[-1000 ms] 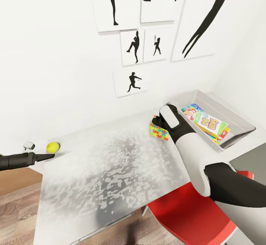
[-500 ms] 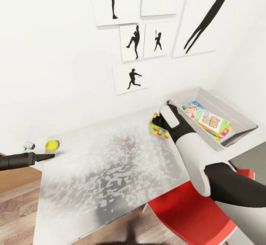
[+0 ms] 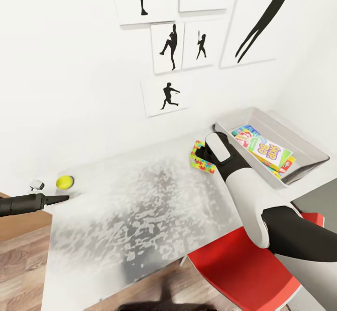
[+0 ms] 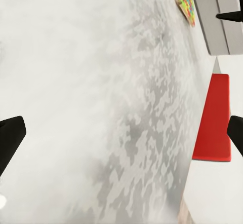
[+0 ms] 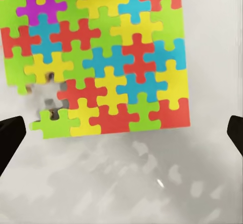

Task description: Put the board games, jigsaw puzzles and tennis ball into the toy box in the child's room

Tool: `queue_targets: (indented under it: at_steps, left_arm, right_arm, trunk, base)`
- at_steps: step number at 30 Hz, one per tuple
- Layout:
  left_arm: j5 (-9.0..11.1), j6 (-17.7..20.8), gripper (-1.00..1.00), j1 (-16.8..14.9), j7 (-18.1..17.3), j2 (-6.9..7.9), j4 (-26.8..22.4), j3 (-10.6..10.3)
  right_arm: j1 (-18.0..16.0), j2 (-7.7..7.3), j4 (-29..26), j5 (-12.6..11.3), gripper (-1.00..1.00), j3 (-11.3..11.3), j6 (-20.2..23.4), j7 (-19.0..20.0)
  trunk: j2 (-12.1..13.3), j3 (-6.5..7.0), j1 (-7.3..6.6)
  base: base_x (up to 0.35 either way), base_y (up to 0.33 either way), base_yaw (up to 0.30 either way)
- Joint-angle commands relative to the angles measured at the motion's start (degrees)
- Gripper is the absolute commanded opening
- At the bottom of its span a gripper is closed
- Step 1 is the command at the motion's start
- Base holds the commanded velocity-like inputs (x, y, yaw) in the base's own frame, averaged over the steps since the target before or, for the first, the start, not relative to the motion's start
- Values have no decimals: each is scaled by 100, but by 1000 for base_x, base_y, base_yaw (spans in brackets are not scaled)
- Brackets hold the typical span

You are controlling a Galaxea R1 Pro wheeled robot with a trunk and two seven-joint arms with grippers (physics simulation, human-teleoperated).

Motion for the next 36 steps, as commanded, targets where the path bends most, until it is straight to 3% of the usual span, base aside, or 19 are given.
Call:
queue_targets:
  at_steps: [1,29,31,36]
  left_arm:
    - [22,60,100,-5,-19,5,1,-28]
    - [22,60,100,-5,-19,66,1,-28]
    - [22,60,100,-5,-19,68,1,-28]
    - [22,60,100,-5,-19,77,1,-28]
  right_arm:
    - [-5,-12,-5,-43,100,24,22,-45]
    - [-81,-43,-48,-33,100,23,25,-45]
    - [-83,-43,-52,14,100,23,27,-45]
    - [-79,-37,-57,456,100,9,30,-43]
  trunk:
    - [-11,-19,3]
    - [-11,-277,3]
    - [-11,-296,3]
    - [-11,-342,3]
  base:
    - [0,0,0]
    - [0,0,0]
    - [0,0,0]
    - [0,0,0]
